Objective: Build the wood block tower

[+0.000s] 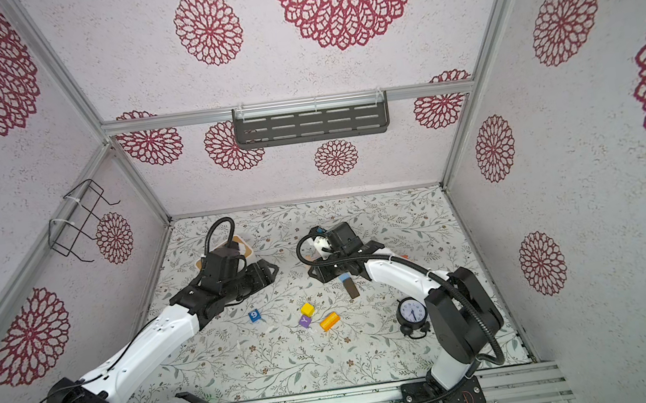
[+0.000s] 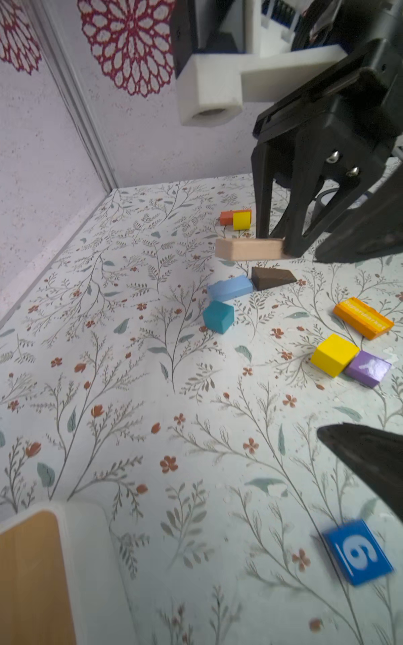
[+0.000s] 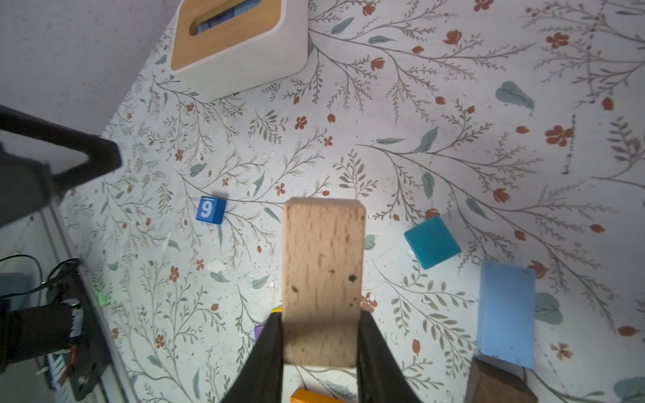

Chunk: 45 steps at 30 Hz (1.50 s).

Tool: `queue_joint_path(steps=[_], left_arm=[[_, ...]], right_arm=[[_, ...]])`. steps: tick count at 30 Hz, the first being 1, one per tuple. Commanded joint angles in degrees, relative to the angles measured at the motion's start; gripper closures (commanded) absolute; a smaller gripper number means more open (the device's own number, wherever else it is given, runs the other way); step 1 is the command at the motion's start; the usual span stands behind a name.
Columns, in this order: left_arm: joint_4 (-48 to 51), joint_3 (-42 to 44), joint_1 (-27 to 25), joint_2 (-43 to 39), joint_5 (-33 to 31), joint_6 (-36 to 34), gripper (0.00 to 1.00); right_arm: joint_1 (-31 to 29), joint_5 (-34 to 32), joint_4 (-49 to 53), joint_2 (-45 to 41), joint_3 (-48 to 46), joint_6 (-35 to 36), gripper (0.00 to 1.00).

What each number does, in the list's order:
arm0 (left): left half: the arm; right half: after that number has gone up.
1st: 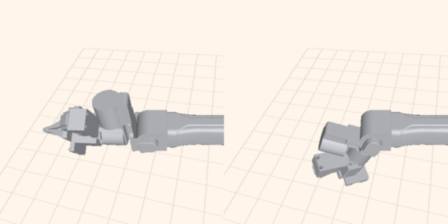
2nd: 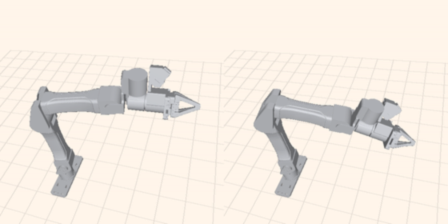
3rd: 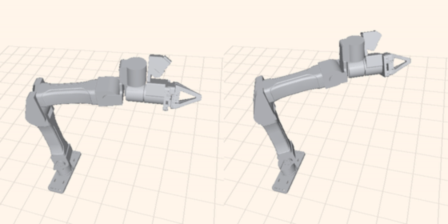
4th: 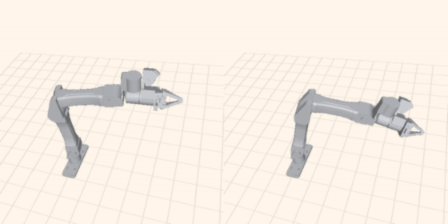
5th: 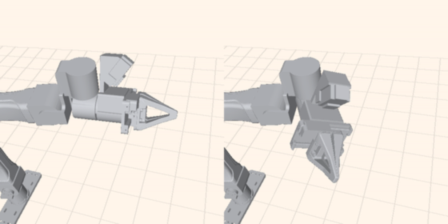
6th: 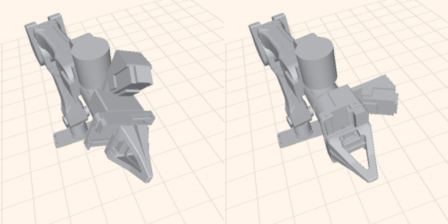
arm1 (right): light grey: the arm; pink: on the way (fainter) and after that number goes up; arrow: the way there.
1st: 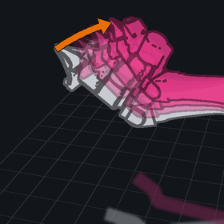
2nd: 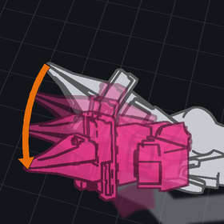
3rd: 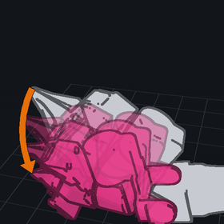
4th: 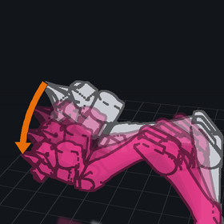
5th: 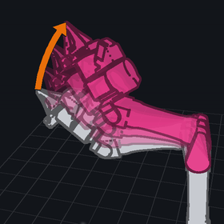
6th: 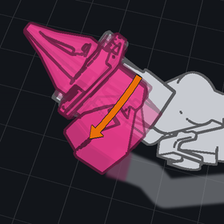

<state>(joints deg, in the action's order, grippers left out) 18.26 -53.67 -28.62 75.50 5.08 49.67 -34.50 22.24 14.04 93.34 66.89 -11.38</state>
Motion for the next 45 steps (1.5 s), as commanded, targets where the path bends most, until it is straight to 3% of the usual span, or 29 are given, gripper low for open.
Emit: queue_joint_path(steps=[1, 7, 14, 31, 45], left_arm=[[-5.93, -2.46, -0.63, 3.49, 1.25, 2.59, 0.25], [-10.28, -5.61, -2.5, 8.06, 2.25, 2.67, 0.29], [-11.58, -8.83, -2.97, 11.15, 3.67, 3.33, 0.32], [-14.9, -7.78, -4.71, 13.8, 5.03, 5.87, 0.52], [-14.92, -6.89, -4.83, 13.97, 5.5, 6.1, 0.79]], right_arm=[[0.87, 7.92, -1.56, -0.54, 3.11, -0.71, 0.83], [1.81, 13.44, -7.67, -1.1, 0.77, -4.0, 0.81], [1.69, 14.37, -10.22, -1.49, -0.26, -5.17, 0.8], [1.67, 14.45, -16.84, -4.0, -4.23, -8.05, 0.8], [1.7, 13.62, -19.23, -3.71, -5.1, -9.17, 0.76]])
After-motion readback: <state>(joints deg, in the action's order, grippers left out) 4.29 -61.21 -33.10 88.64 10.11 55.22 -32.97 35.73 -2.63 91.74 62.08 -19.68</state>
